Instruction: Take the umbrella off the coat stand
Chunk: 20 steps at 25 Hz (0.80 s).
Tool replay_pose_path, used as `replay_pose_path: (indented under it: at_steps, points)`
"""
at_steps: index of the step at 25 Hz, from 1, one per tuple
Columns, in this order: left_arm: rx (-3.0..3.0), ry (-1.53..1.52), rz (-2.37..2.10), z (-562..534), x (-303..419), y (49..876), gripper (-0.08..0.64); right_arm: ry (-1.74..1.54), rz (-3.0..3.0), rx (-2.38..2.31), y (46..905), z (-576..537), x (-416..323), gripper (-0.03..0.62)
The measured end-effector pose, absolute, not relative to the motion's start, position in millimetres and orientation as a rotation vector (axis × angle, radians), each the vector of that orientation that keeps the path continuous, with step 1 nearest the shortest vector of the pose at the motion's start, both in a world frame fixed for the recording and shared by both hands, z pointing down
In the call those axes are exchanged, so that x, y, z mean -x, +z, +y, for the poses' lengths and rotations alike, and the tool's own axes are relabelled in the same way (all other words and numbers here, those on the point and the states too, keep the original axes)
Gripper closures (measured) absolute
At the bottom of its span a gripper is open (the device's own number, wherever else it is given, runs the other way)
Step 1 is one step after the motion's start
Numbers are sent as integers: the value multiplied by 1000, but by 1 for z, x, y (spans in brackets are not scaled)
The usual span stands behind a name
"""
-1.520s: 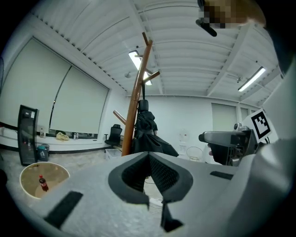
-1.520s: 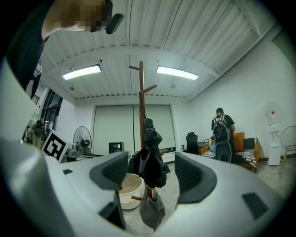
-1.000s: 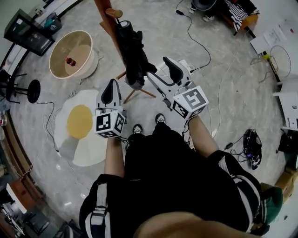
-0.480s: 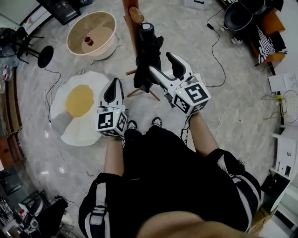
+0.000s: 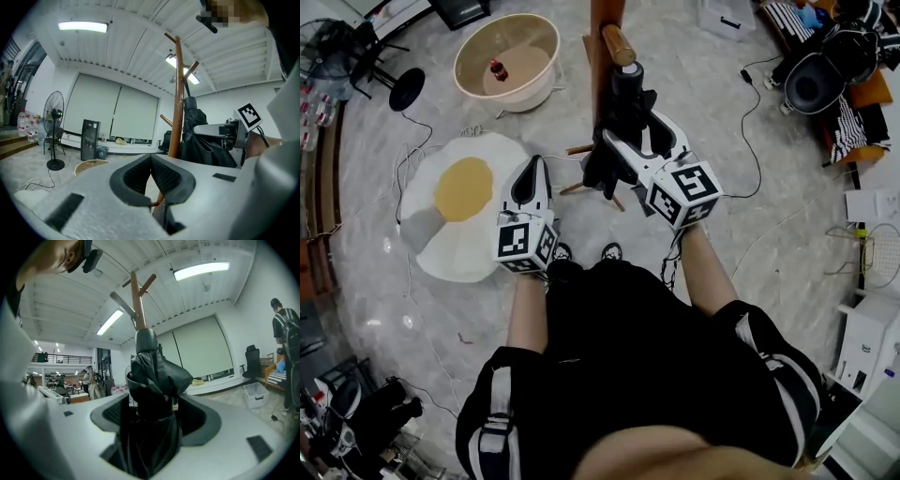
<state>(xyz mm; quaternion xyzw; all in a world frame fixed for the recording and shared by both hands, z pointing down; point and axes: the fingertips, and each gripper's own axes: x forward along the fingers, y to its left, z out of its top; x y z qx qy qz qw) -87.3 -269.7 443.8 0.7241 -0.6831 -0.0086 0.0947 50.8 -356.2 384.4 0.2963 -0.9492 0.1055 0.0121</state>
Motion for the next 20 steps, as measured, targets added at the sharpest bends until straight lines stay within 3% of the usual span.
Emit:
replay_pose_path:
  at_steps: [20]
  points:
    - [-2257, -8, -1922, -287, 99, 437, 560, 200, -2866, -1102, 390, -369, -36, 321]
